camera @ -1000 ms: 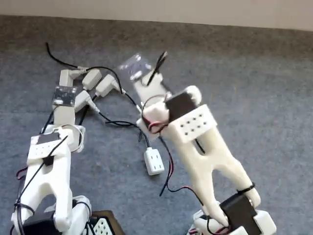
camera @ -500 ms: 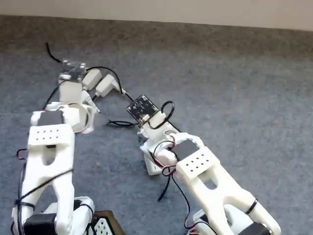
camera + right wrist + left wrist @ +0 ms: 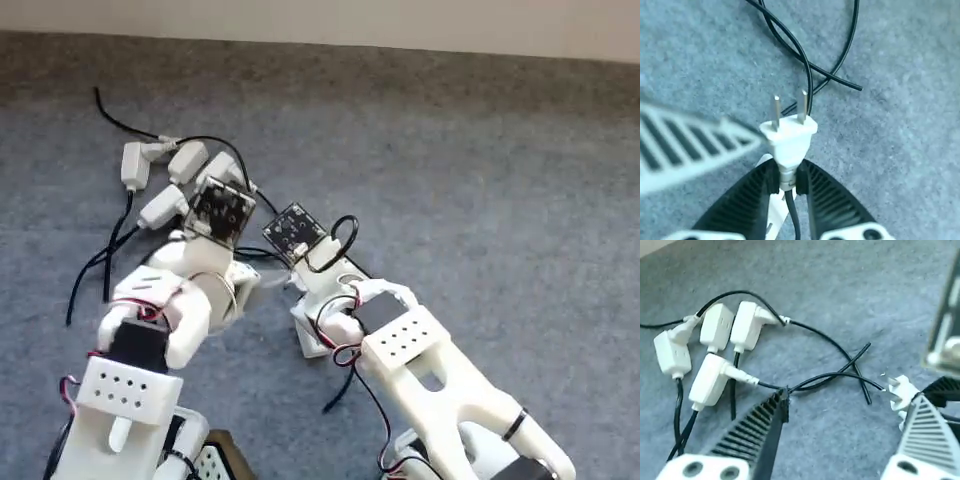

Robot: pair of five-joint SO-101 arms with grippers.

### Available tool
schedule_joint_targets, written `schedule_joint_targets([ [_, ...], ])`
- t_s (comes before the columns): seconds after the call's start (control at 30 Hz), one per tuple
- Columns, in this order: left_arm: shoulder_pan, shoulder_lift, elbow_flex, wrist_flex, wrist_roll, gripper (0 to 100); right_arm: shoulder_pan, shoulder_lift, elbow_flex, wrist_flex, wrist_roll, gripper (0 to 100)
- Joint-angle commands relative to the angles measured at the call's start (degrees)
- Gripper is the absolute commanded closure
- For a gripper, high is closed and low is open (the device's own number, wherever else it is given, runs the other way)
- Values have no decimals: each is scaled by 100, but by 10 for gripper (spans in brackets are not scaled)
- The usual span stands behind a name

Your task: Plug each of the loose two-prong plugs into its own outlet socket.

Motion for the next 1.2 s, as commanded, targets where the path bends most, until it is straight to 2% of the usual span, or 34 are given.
schedule_joint_targets([
  [0.0, 189, -101, 338, -440, 44, 635, -84, -233, -48, -48, -158, 991],
  [0.3, 180, 725, 365, -967, 35, 638, -664, -435, -75, 391, -369, 991],
  [0.5, 207, 1033, 382, -1011, 9, 638, -180, -1516, -110, 778, -404, 991],
  [0.63, 215, 998, 567, -1029, 0, 638, -22, -1974, -629, 1341, -404, 991],
  [0.83, 215, 998, 576, -1029, 0, 638, -13, -2000, -1481, 1868, -440, 991],
  [1.17, 215, 1007, 593, -1002, 0, 638, 13, -1965, -1560, 2026, -413, 991],
])
